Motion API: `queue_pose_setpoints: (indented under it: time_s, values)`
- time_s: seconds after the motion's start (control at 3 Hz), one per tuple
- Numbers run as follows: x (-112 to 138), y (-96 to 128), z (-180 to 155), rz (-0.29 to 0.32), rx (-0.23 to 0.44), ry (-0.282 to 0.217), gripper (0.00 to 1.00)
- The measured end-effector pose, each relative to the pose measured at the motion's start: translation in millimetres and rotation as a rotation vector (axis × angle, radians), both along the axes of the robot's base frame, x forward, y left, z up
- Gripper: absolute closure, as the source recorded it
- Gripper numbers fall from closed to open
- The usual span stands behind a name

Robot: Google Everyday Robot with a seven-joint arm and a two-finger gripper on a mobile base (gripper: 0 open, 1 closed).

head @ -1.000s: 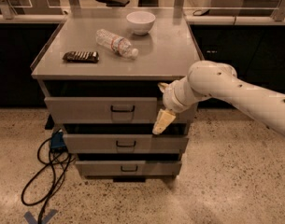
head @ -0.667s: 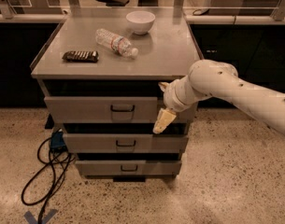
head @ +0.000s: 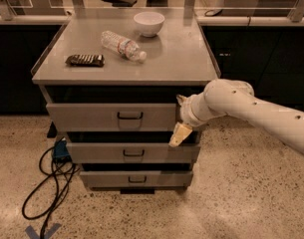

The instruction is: Open top drawer

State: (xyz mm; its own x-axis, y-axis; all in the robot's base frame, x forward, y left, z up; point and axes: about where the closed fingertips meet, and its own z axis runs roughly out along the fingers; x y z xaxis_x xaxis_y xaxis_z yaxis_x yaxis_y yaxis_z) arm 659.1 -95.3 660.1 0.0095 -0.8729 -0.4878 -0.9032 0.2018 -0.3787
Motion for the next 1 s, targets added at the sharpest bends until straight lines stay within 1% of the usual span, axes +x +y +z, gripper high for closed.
queue_pose_setpoints:
  time_s: [0.33,0.67,1.0]
  values:
    - [30.0,-11.5,-20.9,-0.050,0.027,-0.059,0.00]
    - [30.0,-11.5,-20.4,-0.050,0.027,-0.059,0.00]
    - [30.0,-11.5,-20.4,-0.050,0.027,-0.059,0.19]
